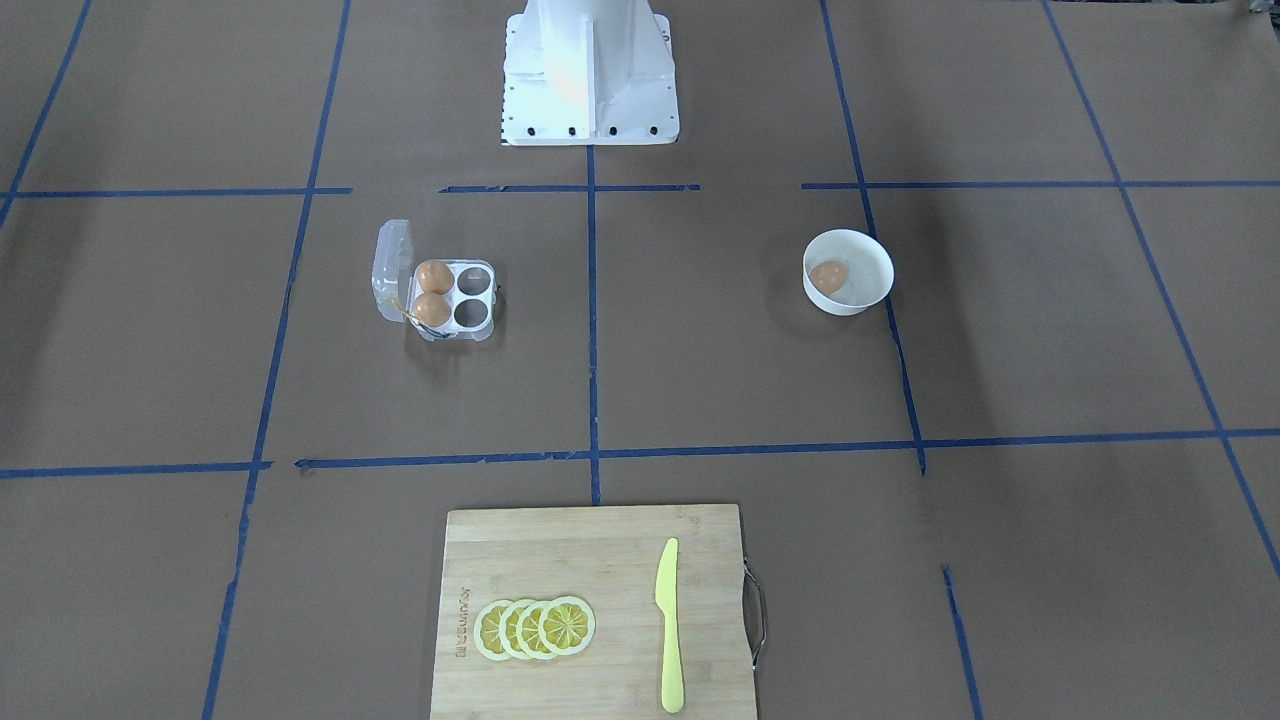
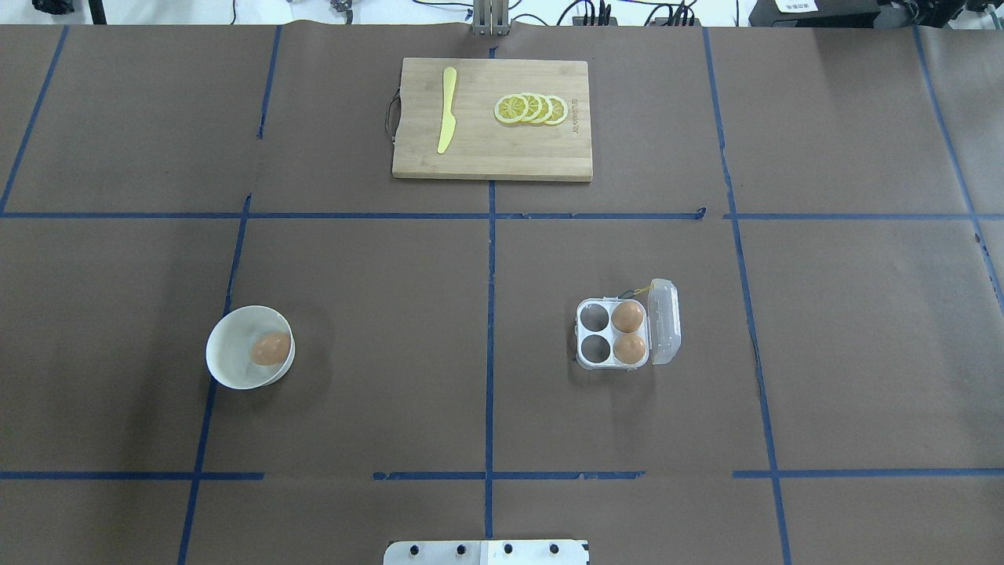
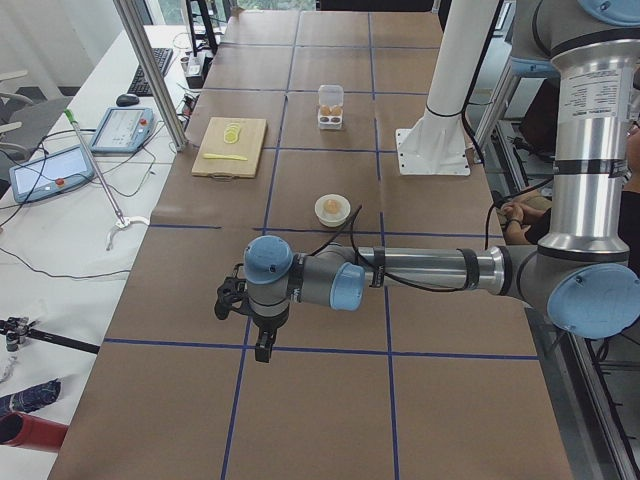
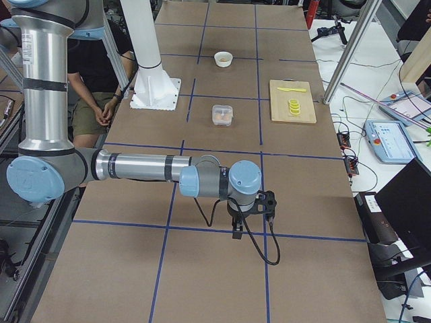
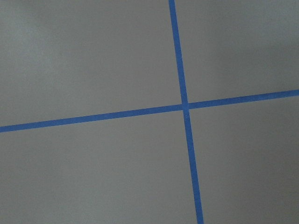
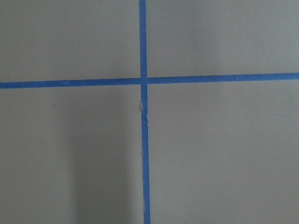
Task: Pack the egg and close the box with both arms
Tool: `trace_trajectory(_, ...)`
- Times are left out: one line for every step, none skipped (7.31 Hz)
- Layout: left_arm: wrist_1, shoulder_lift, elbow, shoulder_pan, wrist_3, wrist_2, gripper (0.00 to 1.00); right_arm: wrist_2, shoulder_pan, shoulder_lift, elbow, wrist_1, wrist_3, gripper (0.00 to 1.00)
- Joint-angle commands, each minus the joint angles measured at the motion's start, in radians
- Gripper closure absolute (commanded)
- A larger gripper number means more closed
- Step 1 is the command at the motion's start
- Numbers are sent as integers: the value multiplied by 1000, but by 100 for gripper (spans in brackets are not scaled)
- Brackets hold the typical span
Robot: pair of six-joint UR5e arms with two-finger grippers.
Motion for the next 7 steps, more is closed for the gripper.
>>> trace_trajectory(-13,-3,-6,1,3,-3,0,-8,-1,1,4,0,2,0)
trace_trajectory(-11,-7,-53,14,0,-6,0,-7,-1,5,1,0,2,0)
trace_trajectory(-10,-7,-144,84,-3,-11,0,-8,-1,10,3,3,1,0)
trace_trajectory(-10,-9,-203,96,-21,-11,0,-10,-1,9,3,8,-1,0)
trace_trajectory(-13,-9,-266,161,-169,-11,0,-4,-1,1,9,9,2,0)
trace_trajectory(-57,-10,-329,264,-357,-10,0,-4,-1,11,14,11,2,0)
trace_trajectory(-161,-9,-340,351,-520,-10,0,-2,-1,13,14,12,2,0)
